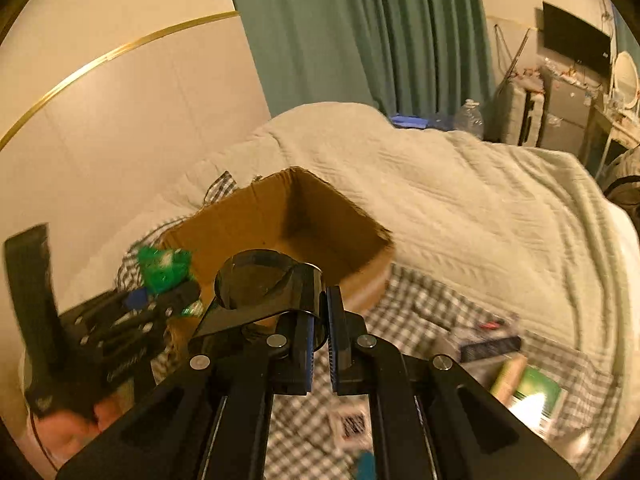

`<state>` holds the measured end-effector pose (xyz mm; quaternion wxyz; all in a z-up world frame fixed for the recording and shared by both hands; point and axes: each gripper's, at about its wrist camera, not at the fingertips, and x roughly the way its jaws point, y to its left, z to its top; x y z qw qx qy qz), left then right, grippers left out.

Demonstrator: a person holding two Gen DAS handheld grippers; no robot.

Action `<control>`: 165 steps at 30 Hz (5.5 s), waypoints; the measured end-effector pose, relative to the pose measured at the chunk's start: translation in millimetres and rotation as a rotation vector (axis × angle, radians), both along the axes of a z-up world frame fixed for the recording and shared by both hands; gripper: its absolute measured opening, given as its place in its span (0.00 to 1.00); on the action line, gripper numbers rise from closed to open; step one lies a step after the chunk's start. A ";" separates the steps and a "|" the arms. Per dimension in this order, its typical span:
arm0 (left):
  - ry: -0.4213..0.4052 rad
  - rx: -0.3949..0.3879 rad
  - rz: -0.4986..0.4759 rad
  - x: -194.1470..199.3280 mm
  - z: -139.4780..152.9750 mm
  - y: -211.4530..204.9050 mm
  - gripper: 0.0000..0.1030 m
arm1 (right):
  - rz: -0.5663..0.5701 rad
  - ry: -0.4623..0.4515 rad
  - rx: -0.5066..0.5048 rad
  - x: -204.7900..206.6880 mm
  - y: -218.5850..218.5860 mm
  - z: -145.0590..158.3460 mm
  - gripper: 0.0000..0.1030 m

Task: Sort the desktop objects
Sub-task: 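Carry the snack bag and black lid into the box and open both tools, then grasp the white printed packet with the left tool while the right tool grasps the white cartoon figure, then carry the packet and cartoon figure into the box and open both tools, then grasp the teal blister pack with the left tool while the right tool reaches the white tape roll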

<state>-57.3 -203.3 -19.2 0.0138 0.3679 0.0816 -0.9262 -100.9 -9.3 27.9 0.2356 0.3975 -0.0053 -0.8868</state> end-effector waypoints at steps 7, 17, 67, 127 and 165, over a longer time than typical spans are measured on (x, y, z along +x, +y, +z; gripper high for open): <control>-0.067 0.022 0.019 -5.9 -31.1 -5.5 0.31 | -0.011 -0.099 -0.037 -39.3 -33.9 -35.3 0.14; -0.044 -0.024 0.030 1.8 -19.6 16.7 0.83 | -0.030 -0.100 0.032 -39.1 -17.8 -26.3 0.43; -0.209 -0.057 -0.389 -0.7 -189.5 161.5 0.79 | -0.139 -0.686 -0.100 127.3 147.3 -245.8 0.56; 0.019 0.022 -0.001 -34.9 -23.4 1.7 0.19 | 0.136 -0.141 -0.205 -41.3 -29.2 -35.1 0.56; -0.330 0.060 -0.237 81.5 -147.4 207.6 0.80 | -0.570 -0.246 0.044 119.3 280.7 -108.9 0.76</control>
